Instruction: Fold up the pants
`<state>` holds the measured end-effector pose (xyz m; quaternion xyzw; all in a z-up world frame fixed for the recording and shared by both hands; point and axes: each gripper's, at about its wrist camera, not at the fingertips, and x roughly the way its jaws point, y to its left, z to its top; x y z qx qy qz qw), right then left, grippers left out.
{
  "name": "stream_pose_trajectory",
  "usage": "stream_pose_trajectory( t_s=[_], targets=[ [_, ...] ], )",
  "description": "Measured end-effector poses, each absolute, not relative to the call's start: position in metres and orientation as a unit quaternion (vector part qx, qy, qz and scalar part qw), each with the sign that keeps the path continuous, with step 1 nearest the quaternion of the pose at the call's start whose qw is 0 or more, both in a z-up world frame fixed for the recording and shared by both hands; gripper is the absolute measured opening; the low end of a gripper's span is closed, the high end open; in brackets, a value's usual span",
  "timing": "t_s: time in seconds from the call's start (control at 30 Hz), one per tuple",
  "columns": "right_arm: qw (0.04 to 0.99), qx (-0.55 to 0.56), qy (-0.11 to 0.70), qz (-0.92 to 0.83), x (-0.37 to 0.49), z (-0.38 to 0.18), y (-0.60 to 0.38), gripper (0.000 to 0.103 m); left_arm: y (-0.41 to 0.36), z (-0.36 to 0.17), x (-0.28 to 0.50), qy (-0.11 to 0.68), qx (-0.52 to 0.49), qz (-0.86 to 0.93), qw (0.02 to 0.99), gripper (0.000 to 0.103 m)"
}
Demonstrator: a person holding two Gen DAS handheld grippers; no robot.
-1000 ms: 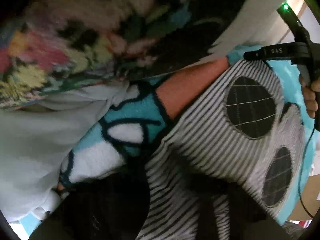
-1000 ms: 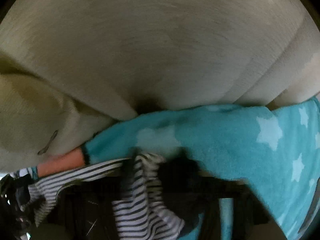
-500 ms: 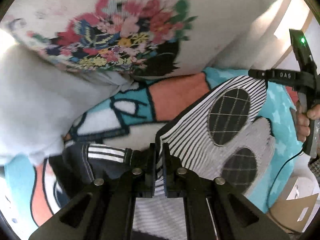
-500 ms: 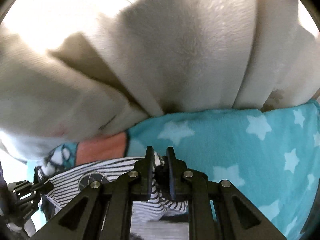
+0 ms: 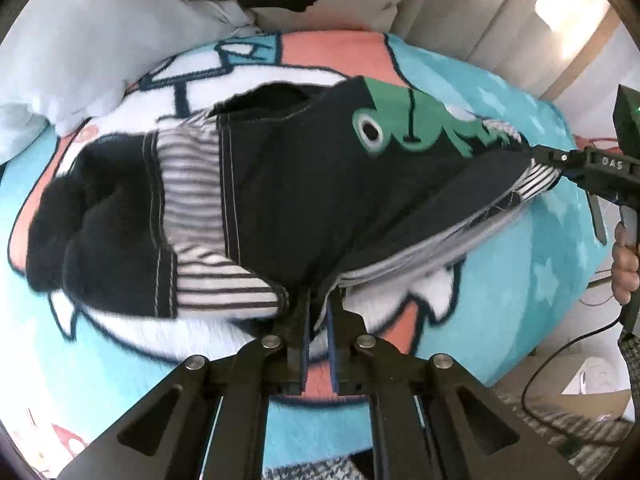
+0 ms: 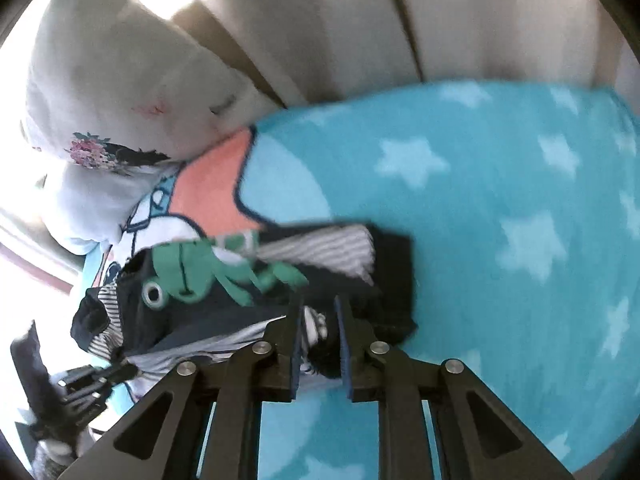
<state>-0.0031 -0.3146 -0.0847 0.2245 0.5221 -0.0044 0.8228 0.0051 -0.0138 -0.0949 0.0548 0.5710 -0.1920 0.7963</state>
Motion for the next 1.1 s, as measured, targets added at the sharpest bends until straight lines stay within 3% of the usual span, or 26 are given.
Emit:
stream_pose_trajectory(
  t_s=[0.1, 0.17, 0.2, 0.37, 0.53, 0.57, 0.6, 0.87, 1.0, 1.1],
  targets=[
    [0.825, 0.257, 0.503, -0.016, -0.023, -0.079, -0.331, 0.035, -0.004, -0.08, -0.006, 0.561, 0.049, -0.19, 0.804, 0.011],
    [0.835, 0.261, 0.484, -0.035, -0.033, -0.069, -0.344, 0.052, 0.006, -0.066, -0.013, 0.557, 0.038, -0.181, 0.809, 0.012],
    [0.839, 0.265, 0.473, -0.042, -0.036, -0.066, -0.352, 0.053, 0.011, -0.063, -0.015, 0.557, 0.033, -0.176, 0.811, 0.012],
    [0.84, 0.271, 0.47, -0.023, -0.035, -0.064, -0.353, 0.053, 0.03, -0.052, -0.02, 0.56, 0.002, -0.148, 0.815, 0.018],
    [0.83, 0.198, 0.52, -0.038, -0.019, -0.085, -0.325, 0.052, 0.044, -0.04, -0.019, 0.552, -0.026, -0.131, 0.823, 0.019],
    [0.822, 0.194, 0.534, -0.04, -0.016, -0.091, -0.323, 0.028, 0.047, -0.038, -0.019, 0.549, -0.029, -0.131, 0.825, 0.019],
    [0.817, 0.198, 0.54, -0.036, -0.017, -0.094, -0.323, 0.016, 0.049, -0.037, -0.018, 0.547, -0.032, -0.129, 0.827, 0.019],
    [0.881, 0.139, 0.453, -0.011, -0.009, -0.018, -0.307, 0.015, 0.065, -0.032, -0.013, 0.534, -0.061, -0.111, 0.836, 0.019],
    [0.86, 0.162, 0.484, -0.015, 0.012, -0.051, -0.323, 0.02, 0.072, -0.038, -0.015, 0.538, -0.067, -0.101, 0.834, 0.019],
    [0.827, 0.211, 0.52, -0.031, 0.012, -0.088, -0.341, 0.035, 0.084, -0.041, -0.019, 0.539, -0.079, -0.085, 0.834, 0.019]
  ],
)
